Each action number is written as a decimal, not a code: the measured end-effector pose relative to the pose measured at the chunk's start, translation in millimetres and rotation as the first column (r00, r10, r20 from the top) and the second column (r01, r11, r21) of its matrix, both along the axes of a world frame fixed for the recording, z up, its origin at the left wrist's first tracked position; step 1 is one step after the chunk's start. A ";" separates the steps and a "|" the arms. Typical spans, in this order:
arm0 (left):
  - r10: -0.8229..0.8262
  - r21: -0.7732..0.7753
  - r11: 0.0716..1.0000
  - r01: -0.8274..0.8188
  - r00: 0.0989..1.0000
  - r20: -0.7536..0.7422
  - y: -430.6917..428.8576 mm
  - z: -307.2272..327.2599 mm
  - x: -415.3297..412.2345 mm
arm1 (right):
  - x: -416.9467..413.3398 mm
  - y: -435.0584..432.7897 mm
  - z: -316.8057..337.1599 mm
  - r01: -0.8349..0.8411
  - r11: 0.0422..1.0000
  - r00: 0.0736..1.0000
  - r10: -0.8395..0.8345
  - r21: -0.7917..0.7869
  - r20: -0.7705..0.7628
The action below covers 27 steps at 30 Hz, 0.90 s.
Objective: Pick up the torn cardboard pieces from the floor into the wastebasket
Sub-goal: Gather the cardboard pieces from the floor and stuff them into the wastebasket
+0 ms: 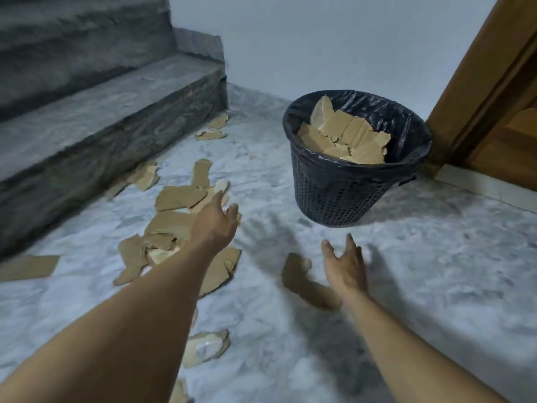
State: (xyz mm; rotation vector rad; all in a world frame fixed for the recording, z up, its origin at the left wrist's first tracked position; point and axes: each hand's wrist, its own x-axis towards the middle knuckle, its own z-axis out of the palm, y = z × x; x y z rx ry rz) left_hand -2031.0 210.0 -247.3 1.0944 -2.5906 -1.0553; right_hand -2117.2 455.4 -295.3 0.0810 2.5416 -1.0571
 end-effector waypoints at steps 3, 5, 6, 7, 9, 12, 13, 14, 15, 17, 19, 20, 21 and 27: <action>0.151 -0.188 0.976 -0.113 0.967 0.203 -29.9 -30.4 51.2 | 26.7 -29.0 -30.9 -0.335 0.909 0.940 0.341 0.249 0.024; 0.280 -0.218 0.950 -0.222 0.916 0.288 -47.3 -53.2 86.7 | 45.7 -48.7 -44.2 -0.469 0.799 0.873 0.484 0.376 0.061; 0.324 -0.225 0.938 -0.264 0.896 0.302 -52.9 -64.5 103.5 | 53.4 -58.2 -51.8 -0.508 0.753 0.843 0.535 0.419 0.062; 0.357 -0.228 0.927 -0.297 0.885 0.300 -58.4 -76.9 119.0 | 59.2 -67.2 -59.6 -0.535 0.717 0.812 0.582 0.447 0.038; 0.405 -0.222 0.909 -0.354 0.876 0.261 -71.5 -92.6 138.0 | 59.0 -89.5 -73.3 -0.559 0.695 0.765 0.642 0.453 -0.041; 0.449 -0.222 0.887 -0.405 0.868 0.212 -102.3 -105.3 146.7 | 41.9 -133.2 -76.9 -0.583 0.715 0.739 0.664 0.386 -0.111; 0.454 -0.217 0.885 -0.413 0.868 0.201 -112.3 -108.6 146.5 | 34.2 -148.7 -75.6 -0.588 0.723 0.736 0.664 0.363 -0.130; 0.462 -0.206 0.881 -0.425 0.866 0.189 -121.5 -112.4 146.4 | 26.3 -164.1 -74.9 -0.592 0.730 0.734 0.663 0.341 -0.145; 0.475 -0.190 0.876 -0.444 0.861 0.182 -129.5 -117.0 146.3 | 18.9 -178.4 -75.5 -0.597 0.733 0.733 0.664 0.327 -0.151; 0.502 -0.164 0.864 -0.477 0.842 0.197 -139.7 -127.6 141.2 | 3.6 -202.3 -79.1 -0.594 0.716 0.726 0.674 0.366 -0.140; 0.513 -0.182 0.857 -0.481 0.824 0.240 -144.4 -138.7 132.6 | -10.1 -223.6 -83.4 -0.583 0.678 0.715 0.690 0.447 -0.114; 0.518 -0.201 0.854 -0.479 0.817 0.253 -145.2 -144.1 127.3 | -15.2 -234.1 -85.6 -0.578 0.658 0.705 0.701 0.482 -0.111; 0.524 -0.218 0.850 -0.479 0.814 0.251 -145.6 -148.5 121.7 | -17.8 -245.2 -87.6 -0.583 0.642 0.689 0.715 0.498 -0.115; 0.465 -0.252 0.871 -0.421 0.872 0.150 -136.1 -165.8 96.9 | 24.7 -303.5 -96.1 -0.773 0.556 0.529 0.831 0.306 -0.175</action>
